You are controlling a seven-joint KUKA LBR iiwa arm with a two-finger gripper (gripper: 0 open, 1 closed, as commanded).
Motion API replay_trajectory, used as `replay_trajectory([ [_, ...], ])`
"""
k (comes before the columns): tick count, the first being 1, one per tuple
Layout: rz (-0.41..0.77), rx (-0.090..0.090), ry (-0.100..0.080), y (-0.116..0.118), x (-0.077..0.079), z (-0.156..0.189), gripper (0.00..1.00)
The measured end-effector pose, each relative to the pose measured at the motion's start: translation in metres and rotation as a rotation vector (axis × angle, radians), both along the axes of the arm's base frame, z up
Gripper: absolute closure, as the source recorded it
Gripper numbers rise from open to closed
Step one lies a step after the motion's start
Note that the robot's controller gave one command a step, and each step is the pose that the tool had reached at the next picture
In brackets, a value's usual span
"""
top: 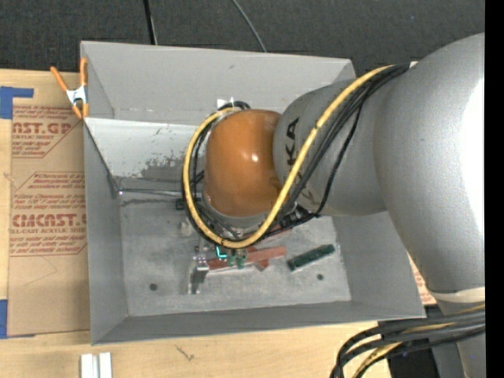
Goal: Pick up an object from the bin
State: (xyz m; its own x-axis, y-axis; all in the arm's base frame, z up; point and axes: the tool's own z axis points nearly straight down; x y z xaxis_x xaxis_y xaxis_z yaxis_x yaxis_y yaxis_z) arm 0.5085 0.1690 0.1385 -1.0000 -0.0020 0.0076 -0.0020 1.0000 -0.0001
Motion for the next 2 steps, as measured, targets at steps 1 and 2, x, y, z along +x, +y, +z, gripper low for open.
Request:
replay_trajectory([
  [1,-0.001,0.001,-0.007,-0.001,0.002,0.004,0.0],
  [2,0.073,0.004,-0.011,-0.028,0.013,-0.013,0.0],
])
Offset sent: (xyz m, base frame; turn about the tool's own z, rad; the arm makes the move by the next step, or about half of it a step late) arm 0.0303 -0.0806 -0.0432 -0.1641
